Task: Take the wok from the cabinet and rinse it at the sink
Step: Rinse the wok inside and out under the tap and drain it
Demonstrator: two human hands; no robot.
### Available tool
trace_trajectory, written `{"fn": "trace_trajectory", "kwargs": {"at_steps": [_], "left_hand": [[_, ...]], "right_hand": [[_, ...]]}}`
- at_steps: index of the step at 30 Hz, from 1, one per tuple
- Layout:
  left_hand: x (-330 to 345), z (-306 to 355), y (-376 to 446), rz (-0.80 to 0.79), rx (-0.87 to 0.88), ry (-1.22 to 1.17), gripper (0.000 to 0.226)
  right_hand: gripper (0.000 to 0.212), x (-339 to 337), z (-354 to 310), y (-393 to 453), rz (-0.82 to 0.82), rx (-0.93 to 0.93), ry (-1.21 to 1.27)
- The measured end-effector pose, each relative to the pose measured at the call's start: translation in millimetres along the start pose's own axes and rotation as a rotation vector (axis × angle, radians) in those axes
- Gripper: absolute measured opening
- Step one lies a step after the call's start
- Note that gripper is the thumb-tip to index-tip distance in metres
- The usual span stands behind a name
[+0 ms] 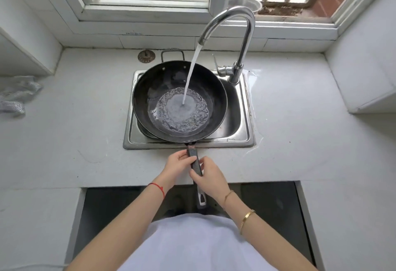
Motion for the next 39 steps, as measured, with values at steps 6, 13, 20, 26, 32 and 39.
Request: {"fn": "trace_trajectory", "kwargs": {"at_steps": [6,13,20,26,32,39], "left_hand": [[5.5,1.7,7.3,-0.052,-0.028,-0.027,0.039],[9.9,-4.1,11.7,-0.093,-0.065,-0.052,0.039],[13.4,-3.2,10.3,-0.143,-0.096,-0.11,0.033],[14.4,-2.6,8.0,-0.164,-0.094,-0.192,0.033],[20.1,0.6,0.3,-0.215,-0.074,-0.235,0.033],[25.6,3.9,-11.3,-0.302,-0.041,-0.288,0.029]], "right_hand": [[0.021,17.4,-8.3,8.8,0.023,0.086,0.196],[0.014,24.1,-2.7,5.3,0.146,0.176,0.31],[0.025,33.8,8.3,-2.5,0.116,0.371,0.449],[0.029,27.8,-1.7,-6.4,0.22,0.31,0.38],[0.032,10.9,-6.4,-12.9,0.245,0.263,0.326],[0.033,-3.1,-15.1,-25.5,0.286,0.192,0.269]]}}
Point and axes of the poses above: each hand's wrist, its own y-axis towards the middle knuckle, its own x-axis out of the palm, z = x × y, the point moved 7 cm from there along y, towards the middle knuckle, and after that the axes turned 11 degrees about -x, right-handed, at the moved point
